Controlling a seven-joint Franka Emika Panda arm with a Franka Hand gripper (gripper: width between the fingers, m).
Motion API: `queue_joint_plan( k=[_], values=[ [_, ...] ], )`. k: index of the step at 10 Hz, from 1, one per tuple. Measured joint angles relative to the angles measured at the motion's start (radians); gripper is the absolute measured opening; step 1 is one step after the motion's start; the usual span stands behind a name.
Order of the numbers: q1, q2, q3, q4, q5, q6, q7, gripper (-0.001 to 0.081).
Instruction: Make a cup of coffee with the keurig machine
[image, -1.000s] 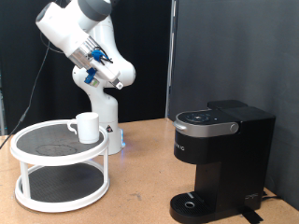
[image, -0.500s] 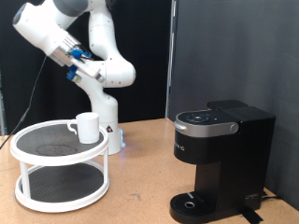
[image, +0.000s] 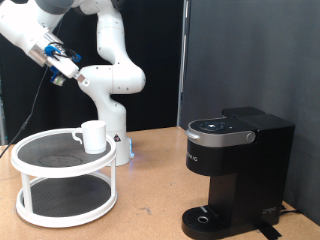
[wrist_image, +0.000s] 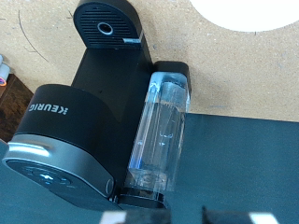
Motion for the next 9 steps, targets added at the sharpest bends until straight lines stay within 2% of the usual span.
queue_joint_plan(
  k=[5,9],
  values=[
    [-0.001,0.001,-0.035,-0.001,-0.054,-0.006,-0.034,0.0000],
    [-0.001,0.025,-0.049,-0.031,-0.110,-0.006,-0.041,0.0010]
  ],
)
